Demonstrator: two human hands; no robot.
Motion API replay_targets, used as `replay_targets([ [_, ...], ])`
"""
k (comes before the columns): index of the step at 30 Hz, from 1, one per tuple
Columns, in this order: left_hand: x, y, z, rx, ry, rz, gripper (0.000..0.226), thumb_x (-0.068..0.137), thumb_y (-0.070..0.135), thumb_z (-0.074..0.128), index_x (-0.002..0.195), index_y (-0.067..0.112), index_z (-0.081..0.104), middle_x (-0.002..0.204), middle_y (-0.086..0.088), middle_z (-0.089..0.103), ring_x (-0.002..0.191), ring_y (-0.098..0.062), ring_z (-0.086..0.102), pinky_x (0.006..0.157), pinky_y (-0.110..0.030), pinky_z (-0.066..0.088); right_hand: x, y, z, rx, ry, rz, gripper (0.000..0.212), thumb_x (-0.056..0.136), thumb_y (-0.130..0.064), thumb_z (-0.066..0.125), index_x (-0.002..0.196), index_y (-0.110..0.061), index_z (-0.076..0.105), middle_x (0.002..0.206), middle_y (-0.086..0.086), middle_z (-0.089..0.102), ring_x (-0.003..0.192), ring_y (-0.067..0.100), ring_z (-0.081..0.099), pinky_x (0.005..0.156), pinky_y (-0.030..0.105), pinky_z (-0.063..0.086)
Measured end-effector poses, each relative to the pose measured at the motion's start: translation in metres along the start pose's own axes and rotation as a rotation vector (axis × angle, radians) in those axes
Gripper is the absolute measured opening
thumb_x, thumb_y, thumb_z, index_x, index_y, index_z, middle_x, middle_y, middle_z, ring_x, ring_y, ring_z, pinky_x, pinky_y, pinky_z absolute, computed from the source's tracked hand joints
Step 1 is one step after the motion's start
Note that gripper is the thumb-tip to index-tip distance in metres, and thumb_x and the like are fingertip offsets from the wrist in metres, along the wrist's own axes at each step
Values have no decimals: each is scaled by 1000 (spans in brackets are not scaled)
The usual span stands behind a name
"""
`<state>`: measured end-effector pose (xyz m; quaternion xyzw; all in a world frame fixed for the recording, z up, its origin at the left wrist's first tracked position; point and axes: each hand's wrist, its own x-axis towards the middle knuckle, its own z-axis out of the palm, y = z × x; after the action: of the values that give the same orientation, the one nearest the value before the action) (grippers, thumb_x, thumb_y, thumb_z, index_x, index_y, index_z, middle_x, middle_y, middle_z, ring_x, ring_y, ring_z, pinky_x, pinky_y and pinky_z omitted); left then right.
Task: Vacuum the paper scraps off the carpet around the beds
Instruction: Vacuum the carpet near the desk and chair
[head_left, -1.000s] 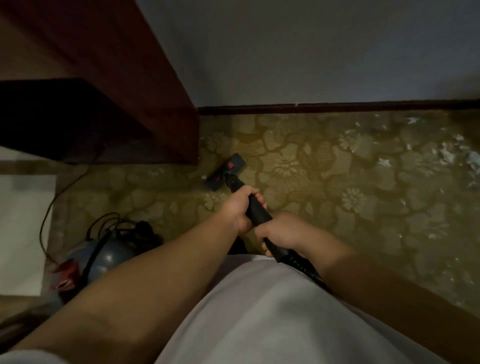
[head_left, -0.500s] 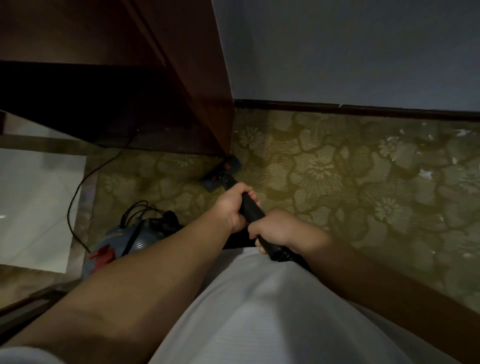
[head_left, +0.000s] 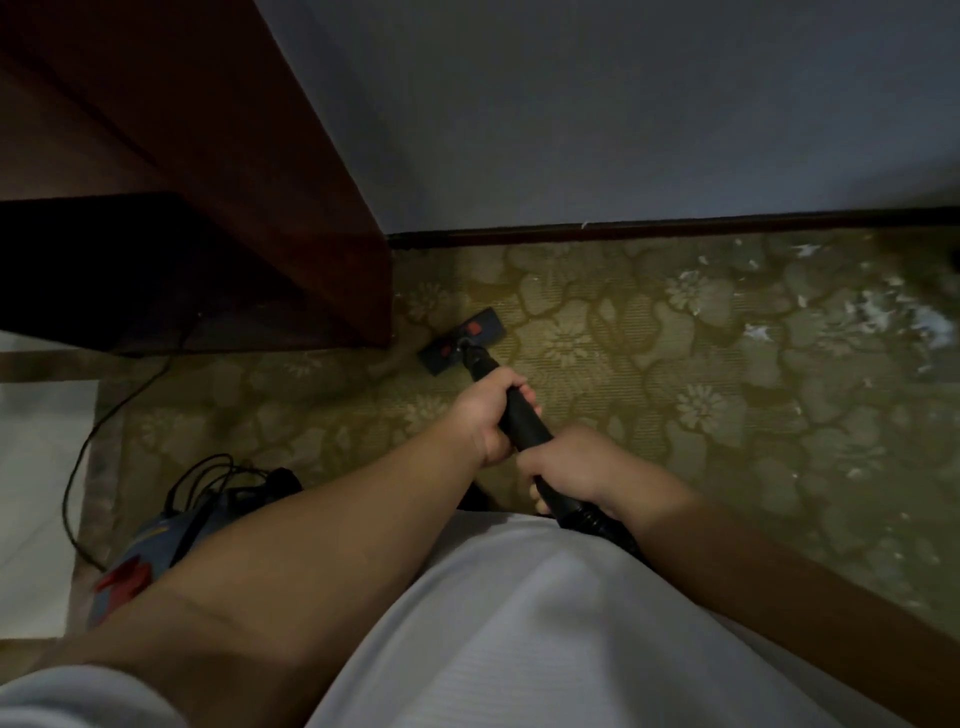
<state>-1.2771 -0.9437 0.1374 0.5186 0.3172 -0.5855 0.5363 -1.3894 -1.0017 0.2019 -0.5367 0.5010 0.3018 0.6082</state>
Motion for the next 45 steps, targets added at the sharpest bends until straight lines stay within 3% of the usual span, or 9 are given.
replay_targets([
  [8, 8, -65, 115, 89, -69, -17, 23, 93, 11, 57, 71, 12, 52, 62, -3, 52, 56, -15, 49, 62, -29, 50, -20, 65, -105, 59, 79, 10, 14, 84, -6, 71, 96, 1, 67, 69, 14, 68, 58, 26, 65, 60, 36, 54],
  [16, 17, -65, 138, 112, -70, -48, 20, 93, 10, 59, 73, 10, 54, 64, -3, 55, 58, -15, 52, 62, -31, 51, -16, 67, -128, 91, 86, 31, 25, 75, -9, 76, 97, 1, 70, 69, 16, 70, 63, 32, 67, 67, 43, 56],
  [20, 29, -38, 122, 123, -41, -60, 22, 92, 10, 60, 71, 10, 55, 64, -3, 55, 58, -15, 52, 63, -31, 50, -1, 44, -115, 128, 82, 44, 21, 77, -6, 76, 95, 3, 71, 69, 16, 69, 61, 28, 67, 64, 39, 56],
  [24, 39, 14, 93, 132, -18, -78, 24, 94, 9, 59, 70, 10, 54, 58, -3, 54, 56, -15, 51, 64, -30, 50, 23, -3, -86, 112, 63, 49, 20, 74, -9, 76, 90, 1, 72, 66, 14, 69, 64, 29, 68, 72, 47, 62],
  [28, 46, 82, 59, 162, 10, -70, 22, 93, 12, 58, 72, 11, 54, 60, -3, 54, 54, -16, 51, 61, -30, 50, 47, -67, -51, 77, 59, 51, 18, 78, -12, 75, 90, 0, 73, 64, 12, 71, 61, 28, 69, 65, 41, 56],
  [34, 52, 164, 9, 168, 71, -45, 25, 95, 14, 56, 71, 13, 53, 63, -2, 51, 57, -15, 49, 64, -29, 49, 82, -140, -3, 70, 30, 15, 19, 77, -15, 76, 91, -3, 74, 67, 11, 74, 63, 27, 72, 65, 40, 58],
  [45, 67, 218, -13, 262, 68, -47, 26, 95, 14, 57, 69, 14, 51, 60, -2, 50, 55, -16, 48, 65, -28, 47, 115, -183, 30, 177, -29, 25, 12, 84, -8, 72, 95, -2, 69, 73, 13, 71, 63, 23, 68, 61, 32, 58],
])
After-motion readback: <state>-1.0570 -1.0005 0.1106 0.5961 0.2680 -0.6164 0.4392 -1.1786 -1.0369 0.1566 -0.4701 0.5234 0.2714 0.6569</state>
